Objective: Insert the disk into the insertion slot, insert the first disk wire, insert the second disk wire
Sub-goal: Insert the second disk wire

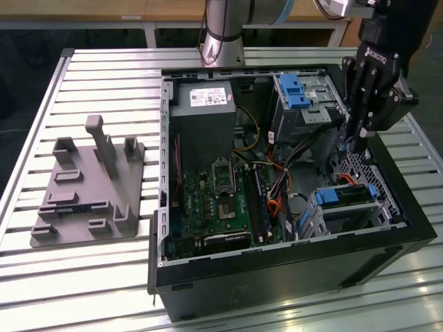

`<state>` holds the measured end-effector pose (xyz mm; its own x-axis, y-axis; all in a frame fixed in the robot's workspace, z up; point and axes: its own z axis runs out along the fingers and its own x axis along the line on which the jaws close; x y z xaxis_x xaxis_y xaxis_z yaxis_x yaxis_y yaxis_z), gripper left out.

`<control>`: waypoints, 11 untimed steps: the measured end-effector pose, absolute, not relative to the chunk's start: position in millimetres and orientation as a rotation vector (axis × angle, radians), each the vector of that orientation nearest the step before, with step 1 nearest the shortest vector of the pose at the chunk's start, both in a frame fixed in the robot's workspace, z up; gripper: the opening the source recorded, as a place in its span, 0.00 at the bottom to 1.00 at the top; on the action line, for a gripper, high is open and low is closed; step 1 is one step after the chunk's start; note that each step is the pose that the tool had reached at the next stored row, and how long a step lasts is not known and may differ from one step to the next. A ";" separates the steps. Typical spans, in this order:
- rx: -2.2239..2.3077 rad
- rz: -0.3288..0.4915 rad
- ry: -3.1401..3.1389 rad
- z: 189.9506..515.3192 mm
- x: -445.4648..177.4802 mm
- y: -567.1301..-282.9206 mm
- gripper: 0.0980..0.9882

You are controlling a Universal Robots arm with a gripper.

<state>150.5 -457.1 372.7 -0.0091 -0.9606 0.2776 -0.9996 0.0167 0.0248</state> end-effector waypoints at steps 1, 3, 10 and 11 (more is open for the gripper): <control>2.046 0.265 -2.071 371.8 148.9 -456.8 0.22; 2.047 0.268 -2.068 370.0 145.8 -456.3 0.22; 2.049 0.282 -2.054 364.1 137.2 -454.9 0.22; 2.050 0.284 -2.052 363.2 136.1 -454.6 0.22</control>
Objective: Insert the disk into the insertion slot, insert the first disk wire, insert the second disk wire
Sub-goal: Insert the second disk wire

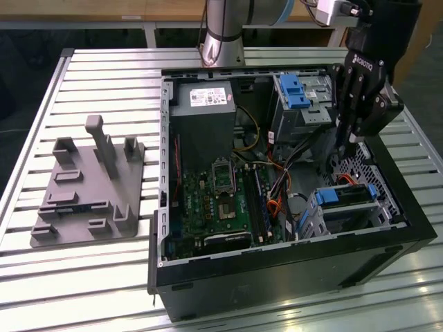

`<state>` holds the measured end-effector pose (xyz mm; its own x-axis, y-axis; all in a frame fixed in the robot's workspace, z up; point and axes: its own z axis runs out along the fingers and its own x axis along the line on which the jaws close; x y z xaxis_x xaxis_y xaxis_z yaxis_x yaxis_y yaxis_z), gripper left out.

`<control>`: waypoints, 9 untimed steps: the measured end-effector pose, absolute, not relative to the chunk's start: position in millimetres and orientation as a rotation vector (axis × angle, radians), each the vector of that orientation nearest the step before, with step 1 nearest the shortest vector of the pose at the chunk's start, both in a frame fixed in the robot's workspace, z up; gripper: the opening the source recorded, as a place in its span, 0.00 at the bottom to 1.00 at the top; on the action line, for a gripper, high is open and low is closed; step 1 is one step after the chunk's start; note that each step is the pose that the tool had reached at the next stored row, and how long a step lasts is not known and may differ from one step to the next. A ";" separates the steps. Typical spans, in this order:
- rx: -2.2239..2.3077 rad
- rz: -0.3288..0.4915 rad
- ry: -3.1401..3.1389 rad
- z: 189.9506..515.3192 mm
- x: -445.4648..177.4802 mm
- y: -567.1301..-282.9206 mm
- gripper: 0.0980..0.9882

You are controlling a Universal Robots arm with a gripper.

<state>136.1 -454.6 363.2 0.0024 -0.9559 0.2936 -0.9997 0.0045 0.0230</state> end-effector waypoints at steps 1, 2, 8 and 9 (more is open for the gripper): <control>2.051 0.286 -2.051 362.2 135.2 -454.4 0.22; 2.053 0.288 -2.049 361.3 134.3 -454.1 0.22; 2.065 0.312 -2.024 358.2 132.5 -451.4 0.22; 2.066 0.319 -2.020 358.1 132.3 -450.6 0.22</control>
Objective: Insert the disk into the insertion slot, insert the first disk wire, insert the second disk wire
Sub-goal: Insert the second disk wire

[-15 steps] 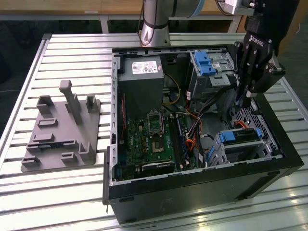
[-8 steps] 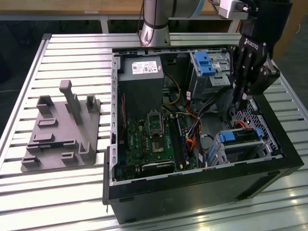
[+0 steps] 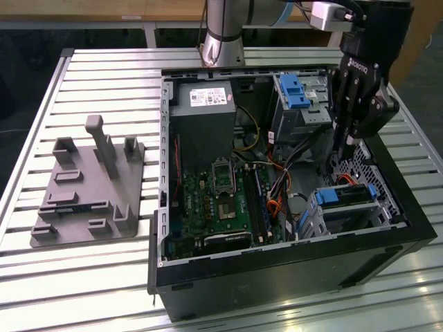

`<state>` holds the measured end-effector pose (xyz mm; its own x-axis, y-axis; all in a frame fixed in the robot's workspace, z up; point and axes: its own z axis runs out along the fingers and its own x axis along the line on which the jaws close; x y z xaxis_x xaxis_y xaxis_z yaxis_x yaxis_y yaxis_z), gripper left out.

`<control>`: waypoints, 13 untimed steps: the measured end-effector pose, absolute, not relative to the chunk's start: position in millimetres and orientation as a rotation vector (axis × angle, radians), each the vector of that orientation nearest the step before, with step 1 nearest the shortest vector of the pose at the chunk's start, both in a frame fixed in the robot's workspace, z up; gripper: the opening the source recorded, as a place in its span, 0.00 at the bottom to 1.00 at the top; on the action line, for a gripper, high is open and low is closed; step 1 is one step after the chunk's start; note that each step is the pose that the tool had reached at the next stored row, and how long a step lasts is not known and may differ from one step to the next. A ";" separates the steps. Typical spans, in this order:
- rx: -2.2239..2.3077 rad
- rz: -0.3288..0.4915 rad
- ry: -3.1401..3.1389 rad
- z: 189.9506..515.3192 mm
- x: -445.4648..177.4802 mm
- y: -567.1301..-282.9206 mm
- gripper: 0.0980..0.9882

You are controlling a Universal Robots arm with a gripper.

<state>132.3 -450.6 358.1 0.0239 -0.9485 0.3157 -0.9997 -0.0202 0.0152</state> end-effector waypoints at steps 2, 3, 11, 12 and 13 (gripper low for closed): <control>2.064 0.336 -2.014 357.7 131.8 -448.5 0.22; 2.064 0.347 -2.013 357.5 131.4 -447.2 0.22; 2.056 0.402 -2.012 355.3 120.3 -438.4 0.22; 2.056 0.403 -2.012 354.9 119.2 -438.4 0.22; 2.056 0.404 -2.010 354.7 119.1 -438.5 0.22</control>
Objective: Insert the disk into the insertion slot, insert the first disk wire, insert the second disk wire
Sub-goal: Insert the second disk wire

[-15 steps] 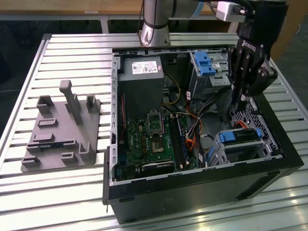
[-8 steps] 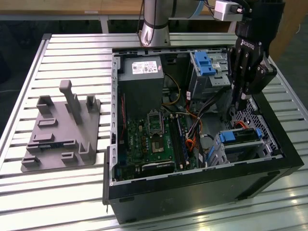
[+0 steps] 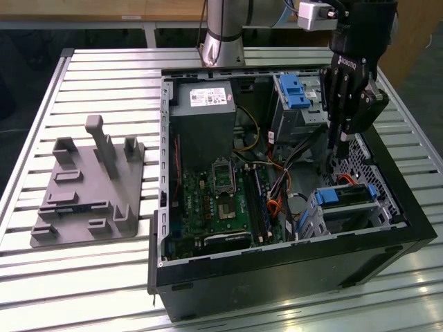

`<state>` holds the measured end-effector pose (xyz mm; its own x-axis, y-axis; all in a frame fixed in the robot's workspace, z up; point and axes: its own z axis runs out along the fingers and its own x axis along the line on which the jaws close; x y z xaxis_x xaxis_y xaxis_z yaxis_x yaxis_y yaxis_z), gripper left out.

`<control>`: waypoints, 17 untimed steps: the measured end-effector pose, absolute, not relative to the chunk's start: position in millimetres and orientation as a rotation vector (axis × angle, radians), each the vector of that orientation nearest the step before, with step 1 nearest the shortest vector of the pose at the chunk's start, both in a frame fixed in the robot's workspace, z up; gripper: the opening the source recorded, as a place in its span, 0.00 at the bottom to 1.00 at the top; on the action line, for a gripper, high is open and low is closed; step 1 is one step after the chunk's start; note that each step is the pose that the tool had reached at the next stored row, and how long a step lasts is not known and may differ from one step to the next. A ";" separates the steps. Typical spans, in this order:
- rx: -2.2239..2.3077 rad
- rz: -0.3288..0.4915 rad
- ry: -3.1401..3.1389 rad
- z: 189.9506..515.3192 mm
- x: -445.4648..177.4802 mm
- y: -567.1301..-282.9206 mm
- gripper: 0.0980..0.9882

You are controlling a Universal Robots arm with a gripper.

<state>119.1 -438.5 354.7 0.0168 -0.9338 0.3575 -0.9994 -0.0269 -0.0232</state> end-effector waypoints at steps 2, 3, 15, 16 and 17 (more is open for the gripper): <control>2.060 0.407 -2.005 354.5 119.1 -438.4 0.22; 2.062 0.408 -2.002 354.5 119.0 -438.4 0.22; 2.071 0.410 -1.993 354.1 120.7 -438.4 0.22; 2.070 0.410 -1.994 354.1 120.9 -438.4 0.22; 2.068 0.410 -1.996 354.1 121.2 -438.4 0.22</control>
<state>121.2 -438.4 354.1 0.0288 -0.9322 0.3607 -0.9989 -0.0397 -0.0231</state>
